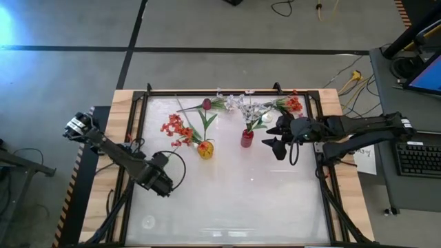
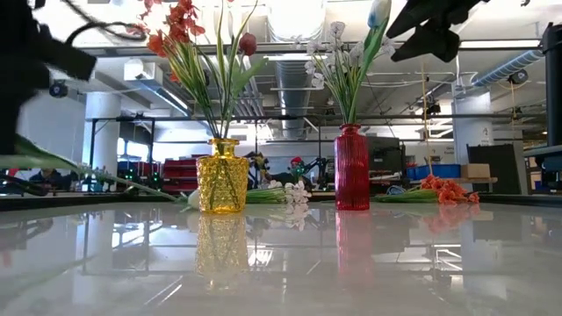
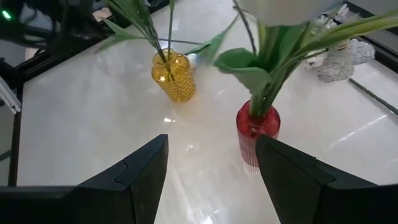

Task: Sort flowers into vase by color
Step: Put the red tulip into the yellow flower vase

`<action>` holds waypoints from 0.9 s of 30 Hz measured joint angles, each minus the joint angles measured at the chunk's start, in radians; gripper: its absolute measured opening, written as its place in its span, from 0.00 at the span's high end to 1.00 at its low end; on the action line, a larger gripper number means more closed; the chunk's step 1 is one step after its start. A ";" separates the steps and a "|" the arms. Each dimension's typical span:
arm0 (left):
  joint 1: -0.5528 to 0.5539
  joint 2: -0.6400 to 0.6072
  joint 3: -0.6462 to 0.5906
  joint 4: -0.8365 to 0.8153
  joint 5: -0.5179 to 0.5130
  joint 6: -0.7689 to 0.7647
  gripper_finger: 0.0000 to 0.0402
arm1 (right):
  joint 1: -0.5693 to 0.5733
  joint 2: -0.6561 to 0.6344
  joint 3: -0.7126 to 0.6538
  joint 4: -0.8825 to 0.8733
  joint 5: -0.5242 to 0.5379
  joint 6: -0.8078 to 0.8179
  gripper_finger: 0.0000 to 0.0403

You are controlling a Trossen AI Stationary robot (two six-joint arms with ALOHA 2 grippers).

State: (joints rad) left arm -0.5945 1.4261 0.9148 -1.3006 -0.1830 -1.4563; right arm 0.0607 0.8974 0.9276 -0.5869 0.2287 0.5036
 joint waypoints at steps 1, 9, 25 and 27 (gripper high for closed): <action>0.000 0.000 0.032 -0.030 0.043 0.025 1.00 | 0.004 0.000 0.000 0.000 0.000 -0.005 0.42; -0.030 -0.002 0.295 -0.141 0.370 0.210 1.00 | 0.063 0.000 0.000 -0.003 -0.001 -0.055 0.42; -0.056 0.151 0.860 -0.128 0.268 0.607 1.00 | 0.295 0.207 0.000 0.315 -0.085 -0.195 0.42; -0.055 0.218 0.926 -0.132 0.248 0.692 1.00 | 0.307 0.242 0.013 0.377 -0.100 -0.211 0.42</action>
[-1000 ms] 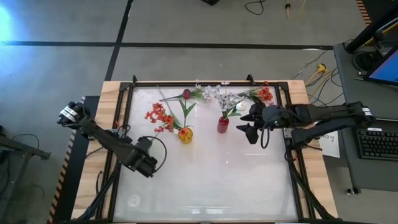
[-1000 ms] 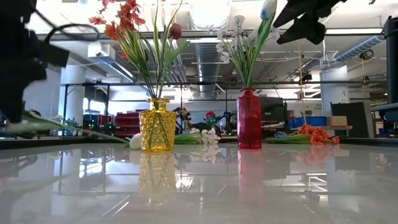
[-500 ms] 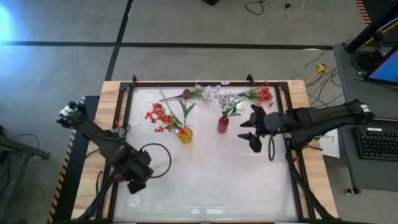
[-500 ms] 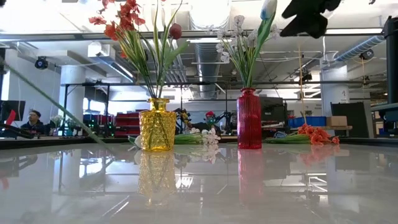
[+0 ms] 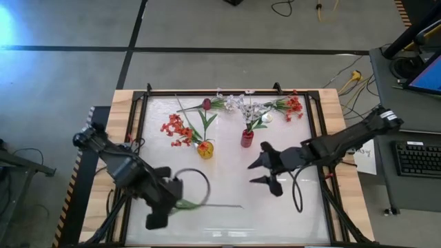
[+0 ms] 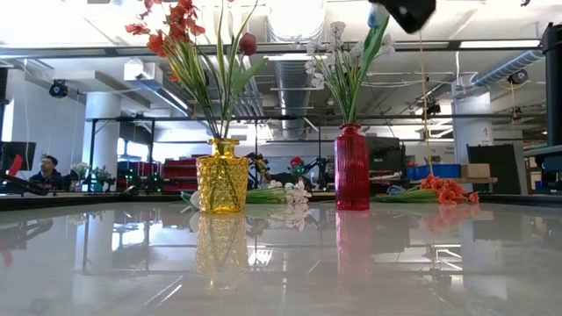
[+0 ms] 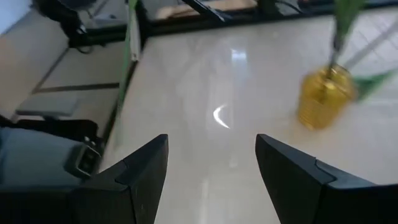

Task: Sort flowers into vase by color
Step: Put the red tulip into the yellow flower vase

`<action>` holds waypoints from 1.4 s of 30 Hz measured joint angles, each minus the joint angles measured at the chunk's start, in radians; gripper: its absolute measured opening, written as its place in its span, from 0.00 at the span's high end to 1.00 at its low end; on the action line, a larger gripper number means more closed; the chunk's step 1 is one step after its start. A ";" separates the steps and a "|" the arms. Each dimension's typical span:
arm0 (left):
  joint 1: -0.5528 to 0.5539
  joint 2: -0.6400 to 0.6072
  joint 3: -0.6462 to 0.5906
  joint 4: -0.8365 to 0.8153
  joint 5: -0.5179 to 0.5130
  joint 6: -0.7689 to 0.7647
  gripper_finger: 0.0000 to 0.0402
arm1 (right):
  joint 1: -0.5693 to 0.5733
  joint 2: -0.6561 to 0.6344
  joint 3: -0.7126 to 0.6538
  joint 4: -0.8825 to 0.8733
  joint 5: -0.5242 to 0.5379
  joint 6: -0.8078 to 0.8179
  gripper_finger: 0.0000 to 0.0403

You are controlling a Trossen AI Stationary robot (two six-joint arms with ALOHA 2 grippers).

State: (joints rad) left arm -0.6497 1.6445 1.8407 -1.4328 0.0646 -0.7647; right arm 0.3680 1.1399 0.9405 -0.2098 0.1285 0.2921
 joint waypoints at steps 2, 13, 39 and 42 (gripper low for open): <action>0.003 0.072 0.065 -0.016 -0.009 0.083 1.00 | 0.012 0.037 0.036 0.014 -0.005 -0.006 0.42; 0.022 0.376 0.366 -0.137 -0.221 0.360 1.00 | 0.051 0.318 0.276 0.007 -0.094 -0.006 0.42; 0.044 0.420 0.371 -0.138 -0.402 0.381 0.94 | 0.040 0.607 0.512 -0.107 -0.109 0.052 0.83; 0.044 0.412 0.371 -0.138 -0.407 0.384 0.87 | 0.040 0.607 0.512 -0.109 -0.108 0.030 0.95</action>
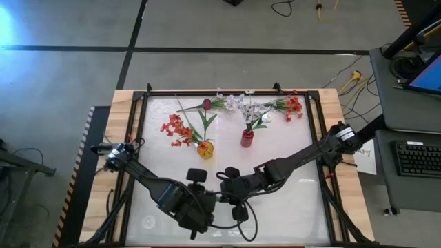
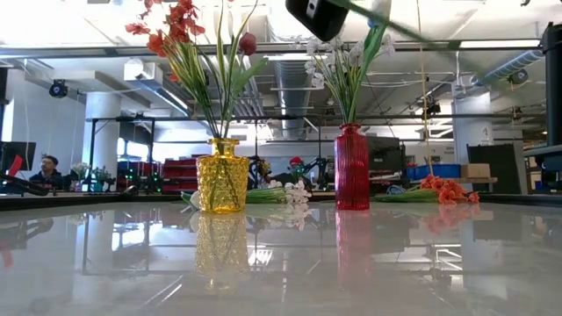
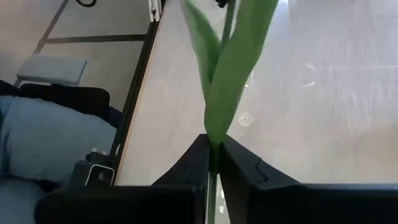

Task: Sort flowers into vase by color
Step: Put the red tulip into the yellow flower vase

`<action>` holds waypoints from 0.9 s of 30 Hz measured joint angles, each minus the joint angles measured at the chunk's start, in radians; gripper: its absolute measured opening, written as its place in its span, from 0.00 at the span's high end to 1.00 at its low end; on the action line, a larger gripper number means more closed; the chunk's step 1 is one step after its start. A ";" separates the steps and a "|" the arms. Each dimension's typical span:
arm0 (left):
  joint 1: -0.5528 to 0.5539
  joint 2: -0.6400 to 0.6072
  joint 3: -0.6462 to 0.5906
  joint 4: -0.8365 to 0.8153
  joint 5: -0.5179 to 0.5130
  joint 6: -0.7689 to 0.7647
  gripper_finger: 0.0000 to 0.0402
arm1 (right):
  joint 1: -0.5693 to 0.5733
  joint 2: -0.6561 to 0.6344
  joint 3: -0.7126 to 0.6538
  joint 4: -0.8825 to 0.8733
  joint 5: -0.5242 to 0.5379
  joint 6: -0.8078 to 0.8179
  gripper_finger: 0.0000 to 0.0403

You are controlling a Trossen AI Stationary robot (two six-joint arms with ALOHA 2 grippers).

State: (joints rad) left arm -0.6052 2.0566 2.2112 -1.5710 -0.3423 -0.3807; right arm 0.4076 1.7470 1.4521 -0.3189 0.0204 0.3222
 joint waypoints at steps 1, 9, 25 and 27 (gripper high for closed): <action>0.000 -0.005 0.000 0.000 0.000 0.008 0.84 | 0.000 0.000 0.000 0.001 0.000 0.000 0.95; -0.020 -0.109 -0.002 0.000 -0.068 0.034 0.65 | 0.000 0.000 -0.034 0.026 0.027 -0.034 0.95; -0.320 -0.397 -0.274 0.104 -0.693 -0.183 0.62 | -0.045 -0.005 -0.205 0.726 0.302 -0.358 0.96; -0.340 -0.433 -0.370 0.175 -0.707 -0.182 0.62 | -0.059 -0.006 -0.205 0.816 0.306 -0.405 0.96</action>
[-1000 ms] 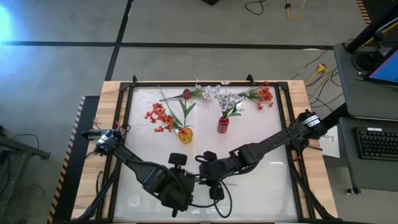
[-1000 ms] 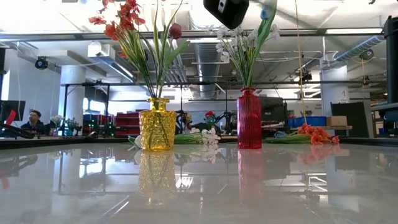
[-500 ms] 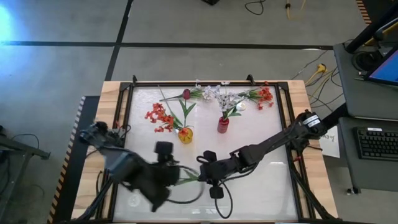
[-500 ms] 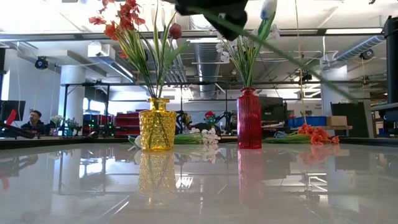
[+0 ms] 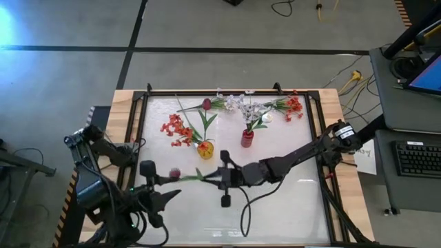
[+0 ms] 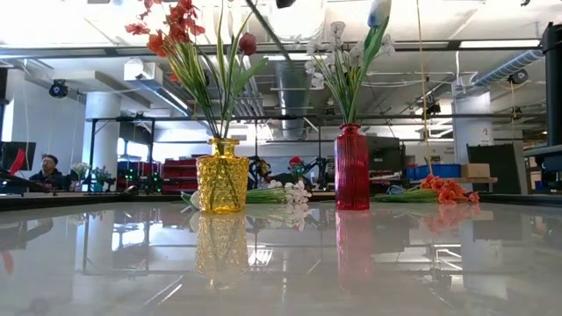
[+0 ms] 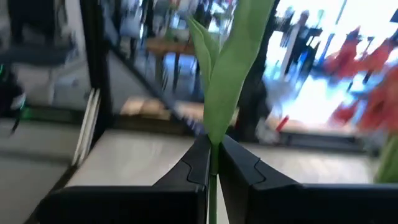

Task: Sort flowers into vase by color
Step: Put the red tulip into the yellow flower vase

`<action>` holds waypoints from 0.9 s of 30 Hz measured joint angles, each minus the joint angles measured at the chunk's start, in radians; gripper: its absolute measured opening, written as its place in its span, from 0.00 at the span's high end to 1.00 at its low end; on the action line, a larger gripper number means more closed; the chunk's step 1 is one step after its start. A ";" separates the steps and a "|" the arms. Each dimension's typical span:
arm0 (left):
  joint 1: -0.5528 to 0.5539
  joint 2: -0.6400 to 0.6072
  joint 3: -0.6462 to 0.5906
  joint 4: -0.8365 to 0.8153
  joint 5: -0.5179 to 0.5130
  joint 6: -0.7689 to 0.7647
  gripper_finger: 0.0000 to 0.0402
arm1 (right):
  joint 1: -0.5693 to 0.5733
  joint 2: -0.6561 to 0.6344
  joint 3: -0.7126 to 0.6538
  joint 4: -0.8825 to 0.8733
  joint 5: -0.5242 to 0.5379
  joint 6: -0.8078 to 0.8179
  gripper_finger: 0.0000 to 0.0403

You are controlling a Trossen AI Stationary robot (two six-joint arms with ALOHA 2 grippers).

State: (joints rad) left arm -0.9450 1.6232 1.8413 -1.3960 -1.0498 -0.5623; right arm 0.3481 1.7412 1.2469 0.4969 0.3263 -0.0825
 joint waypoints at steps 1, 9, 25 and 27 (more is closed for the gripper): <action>-0.006 -0.019 -0.048 0.043 -0.001 0.004 0.62 | -0.009 0.000 0.000 0.039 0.008 -0.019 0.96; -0.006 -0.158 -0.470 0.500 0.062 0.111 0.62 | -0.108 -0.008 -0.068 0.444 -0.053 -0.060 0.97; 0.100 -0.511 -1.168 1.574 0.248 0.554 0.74 | -0.261 0.097 -0.194 0.907 -0.089 -0.016 0.98; 0.110 -0.540 -1.211 1.603 0.248 0.554 0.75 | -0.260 0.133 -0.163 0.907 -0.071 -0.049 0.98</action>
State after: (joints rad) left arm -0.8351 1.0830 0.6304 0.2067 -0.8015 -0.0081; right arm 0.0879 1.8740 1.0838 1.4039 0.2551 -0.1316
